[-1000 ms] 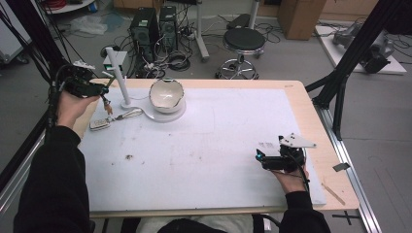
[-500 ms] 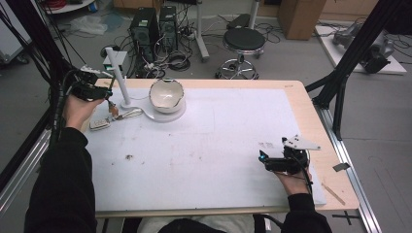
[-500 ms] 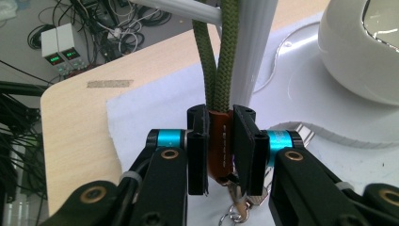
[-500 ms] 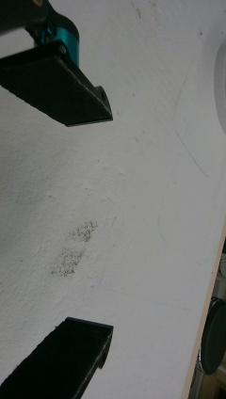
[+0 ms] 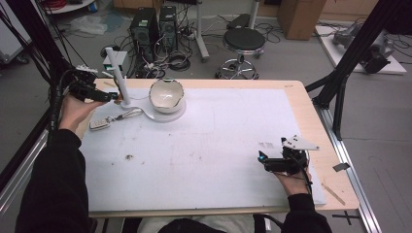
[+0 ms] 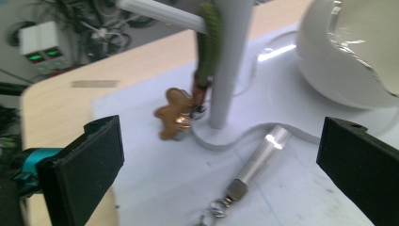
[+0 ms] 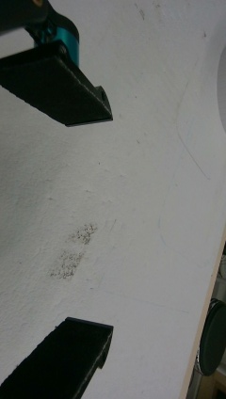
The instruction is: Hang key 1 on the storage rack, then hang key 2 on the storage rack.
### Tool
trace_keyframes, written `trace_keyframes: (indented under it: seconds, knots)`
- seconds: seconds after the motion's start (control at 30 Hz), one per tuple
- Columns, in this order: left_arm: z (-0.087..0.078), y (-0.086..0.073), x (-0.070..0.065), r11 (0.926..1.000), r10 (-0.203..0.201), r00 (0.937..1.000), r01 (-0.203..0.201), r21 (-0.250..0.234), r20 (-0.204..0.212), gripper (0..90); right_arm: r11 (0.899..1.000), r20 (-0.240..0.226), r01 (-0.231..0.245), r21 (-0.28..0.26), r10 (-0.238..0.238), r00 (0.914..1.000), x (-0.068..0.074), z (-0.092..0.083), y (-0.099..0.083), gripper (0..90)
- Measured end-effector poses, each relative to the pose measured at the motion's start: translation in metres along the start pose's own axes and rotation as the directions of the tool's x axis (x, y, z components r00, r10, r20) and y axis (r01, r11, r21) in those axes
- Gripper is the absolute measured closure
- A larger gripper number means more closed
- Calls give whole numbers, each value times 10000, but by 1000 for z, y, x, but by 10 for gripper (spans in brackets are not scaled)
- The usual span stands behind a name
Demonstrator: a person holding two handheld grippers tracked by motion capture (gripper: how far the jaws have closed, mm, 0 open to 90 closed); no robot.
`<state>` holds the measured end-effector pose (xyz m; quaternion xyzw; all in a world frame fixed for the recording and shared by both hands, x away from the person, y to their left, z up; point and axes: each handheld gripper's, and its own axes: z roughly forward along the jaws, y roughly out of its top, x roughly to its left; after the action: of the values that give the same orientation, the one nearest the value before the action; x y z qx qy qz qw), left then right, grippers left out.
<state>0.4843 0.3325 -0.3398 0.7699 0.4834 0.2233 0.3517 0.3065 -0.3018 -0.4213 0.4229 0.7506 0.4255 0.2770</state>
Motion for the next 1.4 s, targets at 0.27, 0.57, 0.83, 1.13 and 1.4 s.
trace_keyframes:
  seconds: [0.27,0.57,0.83,1.13,1.4]
  knots:
    - [-2,2,-14,9984,571,9971,-570,-28,499,17,10000,-14,66,-67,-67,10000,-1,0,1,6]
    - [0,-5,-22,9956,933,9938,-924,-178,606,17,9999,-31,80,-80,-80,10000,0,0,1,6]
    - [18,-21,-21,9899,1405,9867,-1417,98,814,17,9999,-15,78,-86,-78,10000,0,-1,1,6]
    - [36,-27,-28,9780,1907,9745,-1990,620,1186,17,9999,3,126,-13,-126,9999,1,0,0,6]
    - [53,-34,-29,9702,1935,9725,-2094,1218,1300,20,9999,5,106,68,-106,9999,1,0,-1,6]
